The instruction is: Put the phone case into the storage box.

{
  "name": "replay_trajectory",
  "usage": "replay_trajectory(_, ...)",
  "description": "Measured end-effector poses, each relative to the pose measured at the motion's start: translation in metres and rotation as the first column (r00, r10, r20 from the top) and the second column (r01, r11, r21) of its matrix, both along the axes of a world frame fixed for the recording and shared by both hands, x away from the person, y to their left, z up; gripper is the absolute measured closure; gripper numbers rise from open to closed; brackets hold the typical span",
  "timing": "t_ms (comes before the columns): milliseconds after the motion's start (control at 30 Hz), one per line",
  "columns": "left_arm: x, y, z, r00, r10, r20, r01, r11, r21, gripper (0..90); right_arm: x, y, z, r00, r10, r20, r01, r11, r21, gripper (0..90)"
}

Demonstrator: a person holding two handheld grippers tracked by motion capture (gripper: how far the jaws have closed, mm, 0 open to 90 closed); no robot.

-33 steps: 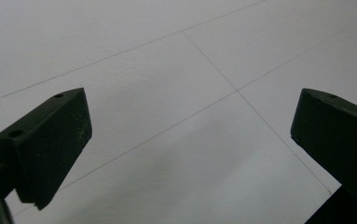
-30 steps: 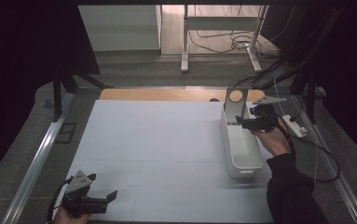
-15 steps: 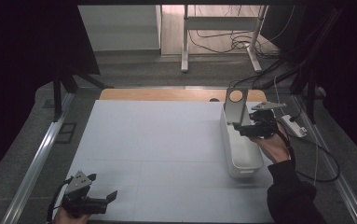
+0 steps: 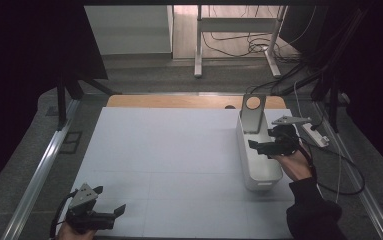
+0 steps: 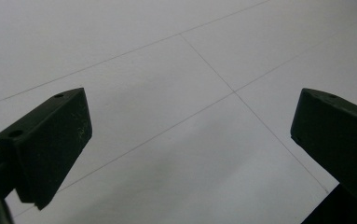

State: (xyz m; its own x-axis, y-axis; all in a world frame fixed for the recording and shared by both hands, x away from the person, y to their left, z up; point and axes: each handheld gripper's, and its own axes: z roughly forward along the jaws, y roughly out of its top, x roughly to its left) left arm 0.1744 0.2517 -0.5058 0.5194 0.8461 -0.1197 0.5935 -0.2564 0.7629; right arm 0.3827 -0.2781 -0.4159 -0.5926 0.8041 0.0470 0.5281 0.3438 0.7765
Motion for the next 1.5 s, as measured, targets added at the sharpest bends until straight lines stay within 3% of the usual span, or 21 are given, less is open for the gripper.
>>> replay_trajectory(333,-0.001,0.001,0.0,1.0,-0.001,0.003,0.001,1.0,-0.008,0.0,-0.009,0.002,-0.006,0.9998,0.008,-0.017,-0.008,0.9999,-0.013,4.2)
replay_trajectory(767,-0.001,0.001,0.0,1.0,0.002,0.006,-0.001,1.0,-0.007,0.0,-0.035,-0.002,-0.006,0.9999,0.006,-0.01,-0.006,1.0,0.006,2.2)
replay_trajectory(1233,-0.001,0.001,0.0,1.0,0.001,0.006,-0.001,1.0,-0.007,0.0,-0.063,-0.003,-0.007,0.9999,0.001,0.013,0.0,0.9995,-0.032,0.8)
replay_trajectory(1500,-0.001,0.001,0.0,1.0,0.001,0.004,-0.001,1.0,-0.008,0.0,-0.077,-0.008,-0.007,1.0,0.001,0.008,-0.001,0.9998,-0.022,0.3)
